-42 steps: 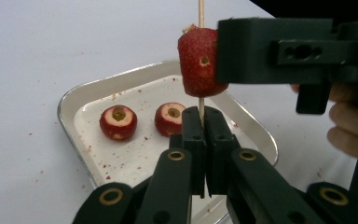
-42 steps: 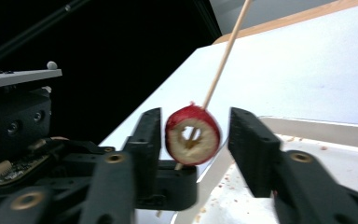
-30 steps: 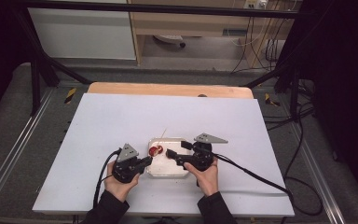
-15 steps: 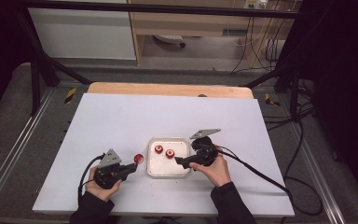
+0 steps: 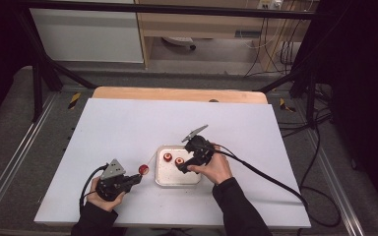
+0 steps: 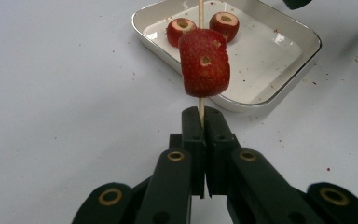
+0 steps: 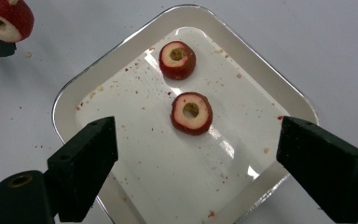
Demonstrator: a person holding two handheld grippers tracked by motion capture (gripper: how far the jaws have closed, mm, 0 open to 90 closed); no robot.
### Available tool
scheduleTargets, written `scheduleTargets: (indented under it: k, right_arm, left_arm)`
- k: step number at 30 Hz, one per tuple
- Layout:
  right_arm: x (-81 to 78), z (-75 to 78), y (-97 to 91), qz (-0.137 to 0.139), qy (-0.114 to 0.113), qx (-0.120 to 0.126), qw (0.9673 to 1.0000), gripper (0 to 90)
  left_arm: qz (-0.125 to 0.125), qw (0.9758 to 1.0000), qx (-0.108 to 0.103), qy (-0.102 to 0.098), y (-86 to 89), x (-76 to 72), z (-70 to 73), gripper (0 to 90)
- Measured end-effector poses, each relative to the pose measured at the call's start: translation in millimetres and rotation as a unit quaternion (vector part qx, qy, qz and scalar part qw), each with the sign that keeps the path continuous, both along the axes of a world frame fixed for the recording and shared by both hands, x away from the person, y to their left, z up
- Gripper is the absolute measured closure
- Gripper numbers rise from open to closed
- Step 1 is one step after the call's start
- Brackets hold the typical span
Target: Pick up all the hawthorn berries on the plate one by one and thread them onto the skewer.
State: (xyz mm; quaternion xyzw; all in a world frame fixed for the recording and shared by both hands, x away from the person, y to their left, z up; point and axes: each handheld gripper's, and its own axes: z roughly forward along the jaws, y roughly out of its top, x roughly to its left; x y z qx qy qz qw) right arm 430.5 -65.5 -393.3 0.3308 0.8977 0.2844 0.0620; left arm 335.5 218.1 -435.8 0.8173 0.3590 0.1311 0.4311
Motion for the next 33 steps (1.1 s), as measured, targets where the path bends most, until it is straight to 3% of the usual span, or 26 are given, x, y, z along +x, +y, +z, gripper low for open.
scheduleTargets:
  k: [14, 23, 33]
  right_arm:
    - [23.8, -6.4, 23.5, 0.015, 0.054, -0.050, 0.9972, 36.3]
    - [34.2, -15.6, 28.0, 0.007, 0.078, -0.061, 0.9951, 47.0]
    - [36.7, -18.9, 29.5, 0.002, 0.097, -0.052, 0.9940, 57.3]
  left_arm:
    - [0.003, 1.0000, 0.000, 0.001, 2.0, 1.5, -0.2, 88.0]
    - [0.002, 1.0000, 0.002, -0.001, 1.7, 1.6, 0.3, 88.0]
    - [0.003, 1.0000, 0.002, 0.000, 1.8, 1.8, 0.4, 88.0]
